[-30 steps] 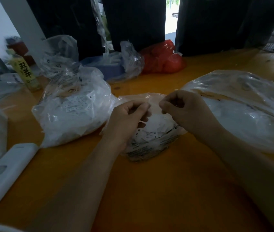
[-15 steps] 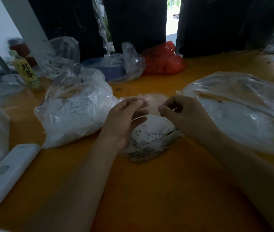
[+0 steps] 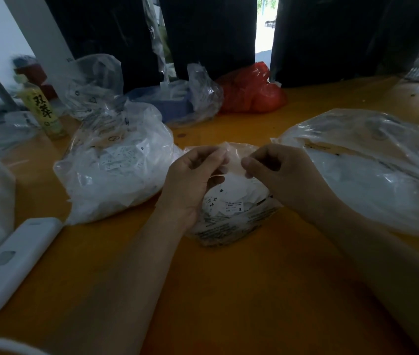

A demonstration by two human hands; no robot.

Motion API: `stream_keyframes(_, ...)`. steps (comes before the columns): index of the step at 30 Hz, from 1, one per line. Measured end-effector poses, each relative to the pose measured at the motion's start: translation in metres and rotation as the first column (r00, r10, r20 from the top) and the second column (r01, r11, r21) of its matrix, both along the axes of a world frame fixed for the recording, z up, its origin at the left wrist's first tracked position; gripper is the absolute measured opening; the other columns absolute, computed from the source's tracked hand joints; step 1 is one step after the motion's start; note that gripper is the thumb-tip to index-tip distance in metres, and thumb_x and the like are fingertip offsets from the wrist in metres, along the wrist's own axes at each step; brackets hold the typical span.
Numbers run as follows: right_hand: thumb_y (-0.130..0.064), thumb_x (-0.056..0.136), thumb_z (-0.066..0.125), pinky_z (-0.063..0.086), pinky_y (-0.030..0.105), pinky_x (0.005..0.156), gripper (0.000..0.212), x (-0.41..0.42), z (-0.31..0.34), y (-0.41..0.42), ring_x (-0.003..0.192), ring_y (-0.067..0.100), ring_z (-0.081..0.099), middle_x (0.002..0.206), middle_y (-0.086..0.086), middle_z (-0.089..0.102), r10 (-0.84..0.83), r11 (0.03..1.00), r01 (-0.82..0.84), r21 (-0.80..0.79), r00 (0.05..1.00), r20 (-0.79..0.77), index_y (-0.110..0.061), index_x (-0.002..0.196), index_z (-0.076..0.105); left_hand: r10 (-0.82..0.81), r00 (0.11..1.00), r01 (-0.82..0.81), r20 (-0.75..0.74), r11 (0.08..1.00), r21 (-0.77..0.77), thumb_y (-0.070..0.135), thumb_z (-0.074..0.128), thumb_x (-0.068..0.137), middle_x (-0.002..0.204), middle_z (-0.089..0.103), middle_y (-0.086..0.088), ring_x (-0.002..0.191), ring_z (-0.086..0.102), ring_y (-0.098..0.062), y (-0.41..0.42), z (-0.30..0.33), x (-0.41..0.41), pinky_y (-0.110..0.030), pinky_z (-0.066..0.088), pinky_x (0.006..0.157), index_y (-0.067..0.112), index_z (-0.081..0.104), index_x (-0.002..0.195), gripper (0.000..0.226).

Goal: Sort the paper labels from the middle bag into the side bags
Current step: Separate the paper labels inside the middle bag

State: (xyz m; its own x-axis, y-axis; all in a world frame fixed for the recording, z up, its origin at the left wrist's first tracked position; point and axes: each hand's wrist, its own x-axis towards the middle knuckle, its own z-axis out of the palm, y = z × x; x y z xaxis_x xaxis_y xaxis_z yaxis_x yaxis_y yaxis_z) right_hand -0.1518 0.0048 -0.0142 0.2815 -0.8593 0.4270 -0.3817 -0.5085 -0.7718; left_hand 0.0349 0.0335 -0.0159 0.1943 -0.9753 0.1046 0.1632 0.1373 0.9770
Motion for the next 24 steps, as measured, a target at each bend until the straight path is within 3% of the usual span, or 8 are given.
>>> stream_keyframes(5, -0.04, 0.099, 0.059, 0.032, 0.022, 0.042, 0.025, 0.002, 0.001, 0.003, 0.042, 0.008, 0.036, 0.066, -0.019, 0.066, -0.019, 0.999, 0.021, -0.024, 0.996, 0.084, -0.023, 0.086, 0.072, -0.102, 0.991, 0.103, -0.09, 0.995, 0.012, 0.038, 0.081, 0.081, 0.104, 0.079, 0.0, 0.094, 0.073, -0.01, 0.0, 0.002, -0.003, -0.024, 0.058, 0.079, 0.015, 0.074, 0.105, 0.034)
stream_keyframes(8, -0.039, 0.099, 0.06, 0.028, 0.015, 0.04, 0.024, 0.003, 0.001, 0.003, 0.041, 0.007, 0.038, 0.058, -0.027, 0.058, -0.034, 0.995, 0.039, -0.095, 0.998, 0.046, -0.024, 0.083, 0.07, -0.085, 0.985, 0.081, -0.15, 0.996, -0.028, 0.021, 0.076, 0.091, 0.106, 0.08, -0.004, 0.101, 0.075, -0.015, 0.0, 0.002, -0.003, -0.027, 0.059, 0.082, 0.012, 0.074, 0.104, 0.016)
stream_keyframes(11, -0.037, 0.099, 0.061, 0.035, 0.008, 0.045, 0.02, 0.004, -0.003, 0.001, 0.049, -0.002, 0.051, 0.061, -0.032, 0.057, -0.034, 0.987, 0.028, -0.161, 0.999, -0.034, -0.026, 0.084, 0.067, -0.072, 0.951, 0.065, -0.302, 0.997, -0.032, 0.012, 0.067, 0.096, 0.103, 0.079, -0.006, 0.102, 0.076, -0.019, 0.0, 0.004, 0.001, -0.032, 0.062, 0.083, 0.011, 0.072, 0.103, 0.009)
stream_keyframes(14, -0.036, 0.095, 0.064, 0.04, 0.007, 0.064, 0.01, 0.003, -0.008, -0.005, 0.076, -0.009, 0.054, 0.089, -0.029, 0.056, -0.019, 0.976, -0.065, -0.21, 0.927, -0.374, -0.034, 0.104, 0.066, -0.076, 0.923, 0.078, -0.377, 0.997, -0.009, 0.011, 0.065, 0.099, 0.096, 0.078, -0.004, 0.093, 0.076, -0.017, 0.001, 0.008, 0.005, -0.031, 0.063, 0.078, 0.014, 0.07, 0.1, 0.006)
stream_keyframes(17, -0.041, 0.091, 0.069, 0.042, 0.028, 0.097, 0.048, 0.002, -0.015, -0.013, 0.117, 0.007, 0.046, 0.133, -0.007, 0.048, 0.038, 0.972, -0.178, -0.154, 0.764, -0.644, -0.036, 0.137, 0.056, -0.064, 0.927, 0.075, -0.37, 0.997, 0.014, 0.014, 0.068, 0.098, 0.086, 0.075, -0.001, 0.082, 0.074, -0.013, 0.002, 0.008, 0.004, -0.032, 0.063, 0.076, 0.015, 0.067, 0.097, 0.002)
stream_keyframes(19, -0.047, 0.091, 0.066, 0.04, 0.038, 0.106, 0.057, 0.003, -0.016, -0.013, 0.129, 0.019, 0.039, 0.139, -0.001, 0.041, 0.042, 0.975, -0.186, -0.125, 0.701, -0.712, -0.04, 0.145, 0.047, -0.067, 0.929, 0.086, -0.365, 0.996, 0.038, 0.016, 0.07, 0.097, 0.083, 0.074, 0.0, 0.079, 0.072, -0.013, 0.003, 0.009, 0.003, -0.036, 0.061, 0.085, 0.015, 0.067, 0.097, 0.004)
stream_keyframes(21, -0.05, 0.093, 0.063, 0.042, 0.037, 0.102, 0.051, 0.004, -0.018, -0.014, 0.122, 0.019, 0.04, 0.132, -0.001, 0.043, 0.022, 0.972, -0.19, -0.141, 0.667, -0.745, -0.043, 0.141, 0.051, -0.061, 0.932, 0.091, -0.356, 0.994, 0.067, 0.02, 0.071, 0.096, 0.082, 0.075, 0.0, 0.08, 0.072, -0.013, 0.004, 0.009, 0.001, -0.035, 0.061, 0.084, 0.016, 0.069, 0.097, 0.004)
stream_keyframes(24, -0.043, 0.095, 0.063, 0.041, 0.028, 0.082, 0.031, 0.003, -0.014, -0.012, 0.1, 0.01, 0.045, 0.108, -0.008, 0.047, 0.02, 0.966, -0.192, -0.176, 0.729, -0.685, -0.039, 0.125, 0.066, -0.055, 0.934, 0.101, -0.353, 0.989, 0.112, 0.024, 0.07, 0.097, 0.09, 0.078, 0.001, 0.083, 0.075, -0.014, 0.005, 0.011, 0.001, -0.031, 0.062, 0.068, 0.017, 0.076, 0.096, 0.009)
